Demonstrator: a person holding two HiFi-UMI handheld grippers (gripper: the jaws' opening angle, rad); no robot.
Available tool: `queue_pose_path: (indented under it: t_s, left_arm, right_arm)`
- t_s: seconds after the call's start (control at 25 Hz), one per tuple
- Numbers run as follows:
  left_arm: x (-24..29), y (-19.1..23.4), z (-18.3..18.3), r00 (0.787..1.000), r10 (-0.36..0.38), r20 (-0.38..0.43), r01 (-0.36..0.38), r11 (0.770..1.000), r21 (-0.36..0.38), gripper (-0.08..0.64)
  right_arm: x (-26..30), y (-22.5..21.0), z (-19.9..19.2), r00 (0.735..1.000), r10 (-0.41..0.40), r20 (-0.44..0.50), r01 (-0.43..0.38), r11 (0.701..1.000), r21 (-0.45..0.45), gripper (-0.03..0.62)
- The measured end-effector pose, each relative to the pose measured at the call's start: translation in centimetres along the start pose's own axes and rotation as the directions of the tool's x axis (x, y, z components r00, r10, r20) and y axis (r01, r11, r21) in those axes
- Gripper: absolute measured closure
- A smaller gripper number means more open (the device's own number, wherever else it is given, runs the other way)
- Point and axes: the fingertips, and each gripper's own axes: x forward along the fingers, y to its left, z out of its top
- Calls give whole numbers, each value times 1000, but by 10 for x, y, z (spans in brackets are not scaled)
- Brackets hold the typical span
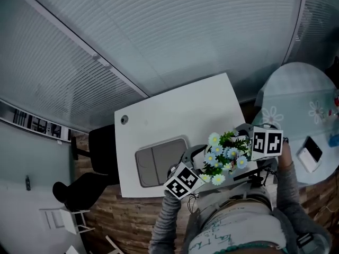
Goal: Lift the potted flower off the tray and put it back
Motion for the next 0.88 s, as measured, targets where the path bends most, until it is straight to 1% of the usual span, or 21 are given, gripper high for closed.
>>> queue_pose_path:
  t_s: [0.2,0.36,0.56,0.72,0.88]
  left_arm:
    - [-18,7,-15,1000,-16,-2,16,1000,26,150]
    - [-38,14,-31,999,-50,-4,50,997,59,150]
    - [-69,26,-58,996,-85,-15,86,993,86,150]
    - [-93,40,-75,995,-94,-14,95,991,95,150]
    - [-102,45,-82,996,-92,-10,92,991,95,150]
  right_arm:
    - [16,2,17,999,-31,-6,31,999,14,227]
    - [36,6,36,998,-69,1,69,997,45,227]
    - [67,10,63,995,-95,10,94,992,82,227]
    - [89,6,88,995,-104,4,103,990,91,227]
    - [98,6,97,994,-105,4,104,991,87,227]
